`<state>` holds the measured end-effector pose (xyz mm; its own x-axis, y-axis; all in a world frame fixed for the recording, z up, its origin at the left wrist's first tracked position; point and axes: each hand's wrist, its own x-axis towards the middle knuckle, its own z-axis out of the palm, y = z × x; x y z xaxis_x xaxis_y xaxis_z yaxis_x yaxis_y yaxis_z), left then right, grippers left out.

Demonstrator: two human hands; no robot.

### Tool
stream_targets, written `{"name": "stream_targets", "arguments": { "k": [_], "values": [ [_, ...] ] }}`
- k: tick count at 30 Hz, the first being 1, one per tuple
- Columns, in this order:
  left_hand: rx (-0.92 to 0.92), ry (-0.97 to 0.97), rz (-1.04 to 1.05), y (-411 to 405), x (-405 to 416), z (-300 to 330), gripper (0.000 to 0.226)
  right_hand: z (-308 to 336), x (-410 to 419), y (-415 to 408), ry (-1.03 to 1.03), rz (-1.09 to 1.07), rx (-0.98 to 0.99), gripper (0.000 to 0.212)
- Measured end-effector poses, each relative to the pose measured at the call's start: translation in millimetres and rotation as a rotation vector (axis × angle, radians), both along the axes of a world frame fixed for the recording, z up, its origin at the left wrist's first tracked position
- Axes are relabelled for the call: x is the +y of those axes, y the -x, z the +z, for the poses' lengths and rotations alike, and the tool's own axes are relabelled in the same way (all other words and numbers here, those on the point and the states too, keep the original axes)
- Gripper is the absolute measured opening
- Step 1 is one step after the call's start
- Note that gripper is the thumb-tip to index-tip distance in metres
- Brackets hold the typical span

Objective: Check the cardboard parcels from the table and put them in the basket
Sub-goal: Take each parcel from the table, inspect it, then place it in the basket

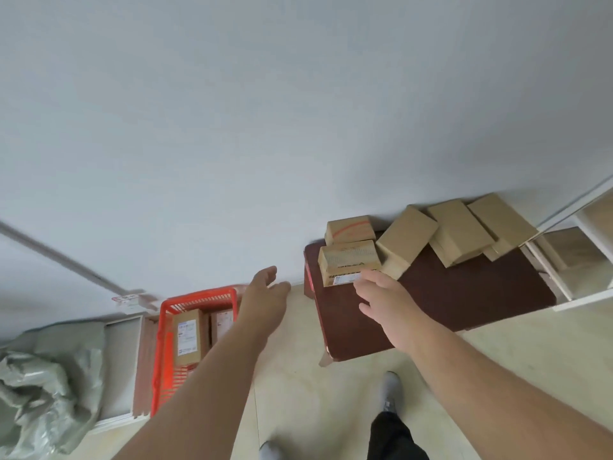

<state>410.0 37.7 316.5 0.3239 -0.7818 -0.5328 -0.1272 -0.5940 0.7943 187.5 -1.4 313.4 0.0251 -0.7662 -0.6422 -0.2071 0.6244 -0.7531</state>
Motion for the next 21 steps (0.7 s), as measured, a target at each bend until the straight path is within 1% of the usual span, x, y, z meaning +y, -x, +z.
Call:
{"name": "stream_targets", "arguments": {
  "k": [4,5,6,8,9,10,13,17,20,21],
  "values": [
    [-0.014,-0.048,-0.009,58.6,-31.5,-9.0,0.055,-11.0,-30.3,56.5,-0.033,-0.026,-0.030,0.046],
    [-0.031,-0.071,-0.004,90.9,-53.2,-18.4,0.054,-19.3,-49.8,89.7,-0.060,-0.023,-0.042,0.047],
    [-0.022,-0.083,0.018,89.7,-49.9,-18.4,0.053,-20.0,-48.3,88.1,-0.072,-0.017,-0.037,0.048],
    [0.005,-0.082,0.047,105.1,-58.5,-21.8,0.046,-28.3,-59.7,105.5,-0.096,-0.010,-0.012,0.055],
    [-0.002,-0.091,0.056,126.2,-71.0,-29.8,0.042,-34.3,-71.8,129.2,-0.109,-0.011,0.001,0.056],
    [0.011,-0.096,0.083,137.5,-76.9,-33.2,0.040,-36.3,-80.6,143.4,-0.116,-0.007,0.005,0.056],
    [0.018,-0.113,0.062,174.4,-93.8,-39.6,0.030,-35.5,-108.2,185.3,-0.134,-0.004,0.035,0.056],
    [0.033,-0.114,0.071,200.1,-96.4,-45.2,0.030,-29.1,-127.4,213.6,-0.140,0.013,0.063,0.058],
    [0.038,-0.124,0.095,205.9,-97.6,-45.8,0.029,-25.2,-124.3,221.4,-0.137,-0.001,0.059,0.058],
    [0.044,-0.123,0.098,206.2,-97.3,-50.1,0.031,-25.5,-119.8,223.5,-0.135,0.001,0.072,0.058]
  ]
}}
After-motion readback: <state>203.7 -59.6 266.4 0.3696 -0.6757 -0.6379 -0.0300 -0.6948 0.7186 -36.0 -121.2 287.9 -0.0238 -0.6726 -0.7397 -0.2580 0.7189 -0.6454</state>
